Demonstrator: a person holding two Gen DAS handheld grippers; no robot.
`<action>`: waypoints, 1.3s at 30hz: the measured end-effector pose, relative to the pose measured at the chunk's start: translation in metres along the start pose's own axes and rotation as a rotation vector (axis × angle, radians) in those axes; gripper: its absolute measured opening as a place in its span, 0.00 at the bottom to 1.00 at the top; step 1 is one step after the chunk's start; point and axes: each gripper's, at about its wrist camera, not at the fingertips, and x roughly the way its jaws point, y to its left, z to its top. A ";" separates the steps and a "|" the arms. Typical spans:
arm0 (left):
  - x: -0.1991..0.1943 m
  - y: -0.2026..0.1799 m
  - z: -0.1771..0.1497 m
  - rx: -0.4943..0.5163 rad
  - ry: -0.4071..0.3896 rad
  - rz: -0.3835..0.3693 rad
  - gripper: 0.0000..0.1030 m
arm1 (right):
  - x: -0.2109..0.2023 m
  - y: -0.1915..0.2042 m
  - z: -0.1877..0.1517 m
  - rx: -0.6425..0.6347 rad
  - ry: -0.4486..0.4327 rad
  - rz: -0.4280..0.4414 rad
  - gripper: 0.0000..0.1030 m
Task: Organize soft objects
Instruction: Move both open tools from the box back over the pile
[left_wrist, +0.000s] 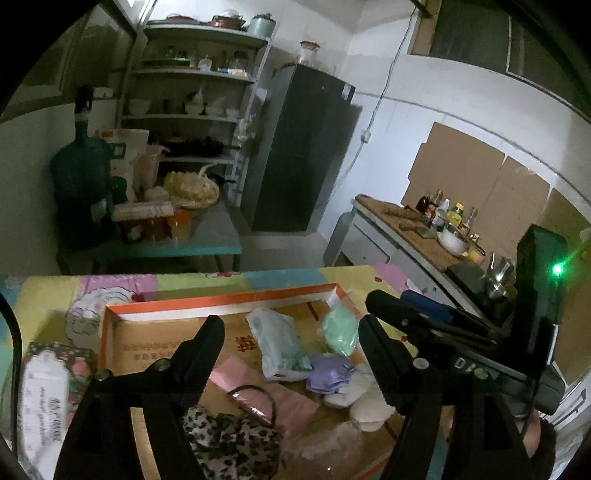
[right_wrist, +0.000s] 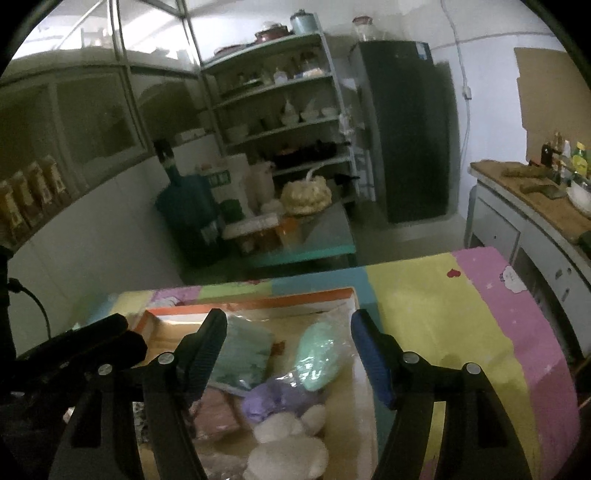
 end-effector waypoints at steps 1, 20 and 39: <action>-0.006 0.001 0.000 0.002 -0.009 0.001 0.73 | -0.004 0.002 -0.001 -0.002 -0.005 0.001 0.69; -0.088 0.021 -0.006 0.055 -0.149 0.103 0.73 | -0.054 0.072 -0.014 -0.065 -0.075 0.048 0.70; -0.165 0.062 -0.026 0.052 -0.246 0.218 0.73 | -0.089 0.167 -0.030 -0.169 -0.128 0.116 0.70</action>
